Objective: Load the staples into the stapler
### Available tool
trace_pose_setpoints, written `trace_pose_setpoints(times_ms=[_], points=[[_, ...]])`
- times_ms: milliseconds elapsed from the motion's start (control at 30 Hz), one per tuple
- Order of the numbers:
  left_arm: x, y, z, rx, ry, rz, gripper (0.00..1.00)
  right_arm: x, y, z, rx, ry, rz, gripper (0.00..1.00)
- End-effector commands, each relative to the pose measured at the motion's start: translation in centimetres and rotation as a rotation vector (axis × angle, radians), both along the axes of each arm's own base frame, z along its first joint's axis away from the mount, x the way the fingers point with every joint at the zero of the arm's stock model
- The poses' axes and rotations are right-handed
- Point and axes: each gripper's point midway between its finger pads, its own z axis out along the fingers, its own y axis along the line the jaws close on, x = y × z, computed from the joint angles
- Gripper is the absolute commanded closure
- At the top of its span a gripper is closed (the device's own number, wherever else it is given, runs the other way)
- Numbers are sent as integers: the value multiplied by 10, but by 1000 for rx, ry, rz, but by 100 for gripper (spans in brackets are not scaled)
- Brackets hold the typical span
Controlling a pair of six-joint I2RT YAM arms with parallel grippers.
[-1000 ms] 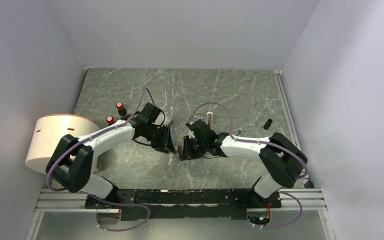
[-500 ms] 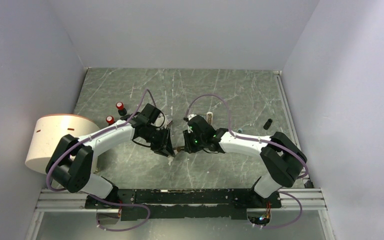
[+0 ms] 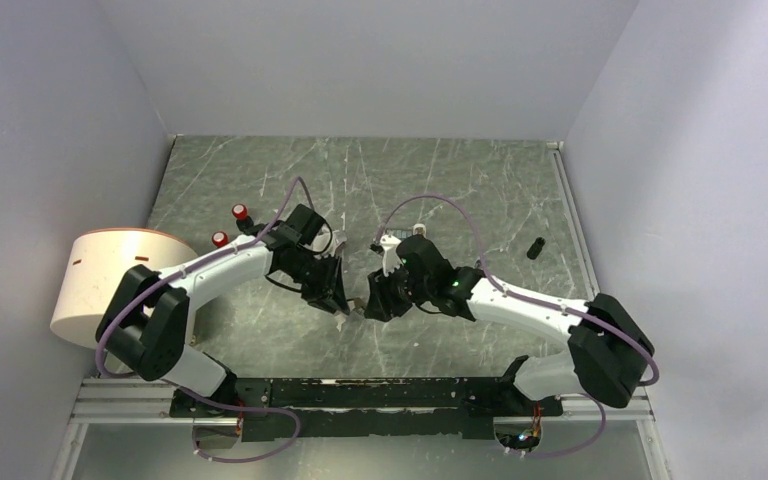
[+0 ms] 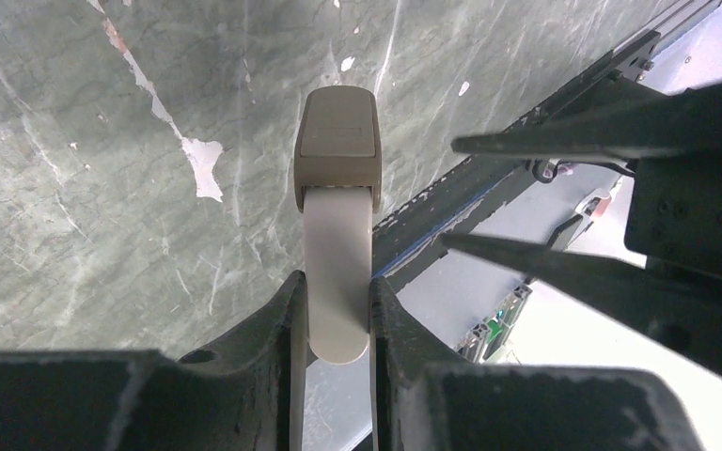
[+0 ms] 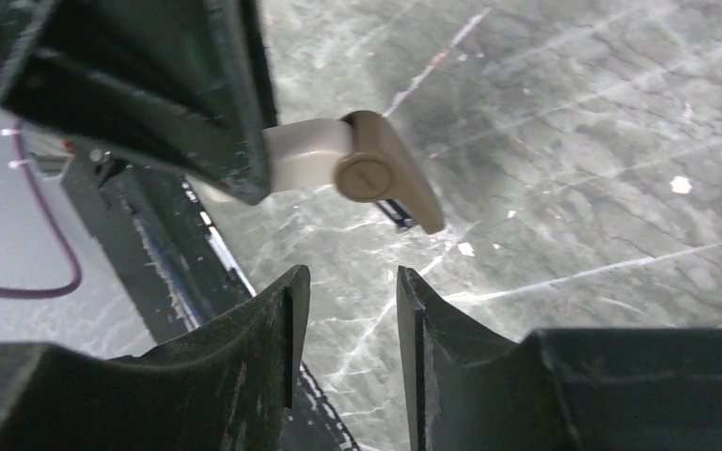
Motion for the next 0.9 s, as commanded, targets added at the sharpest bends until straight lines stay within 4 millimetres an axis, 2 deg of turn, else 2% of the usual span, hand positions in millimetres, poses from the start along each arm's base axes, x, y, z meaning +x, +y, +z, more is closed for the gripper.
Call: trace_pose_setpoints(times_ms=[0, 200, 400, 633, 867], points=[[4, -2, 8, 1, 8, -19, 94, -15, 10, 16, 107, 7, 77, 55], [-4, -13, 13, -67, 85, -19, 94, -2, 11, 4, 78, -37, 20, 42], [-10, -23, 22, -144, 160, 1, 94, 14, 0, 7, 1, -205, -65, 30], [-19, -28, 29, -198, 231, 13, 94, 2, 4, 1, 2, -270, 57, 28], [-25, -26, 33, -214, 229, -34, 93, -21, 14, -10, 22, -199, 203, 33]])
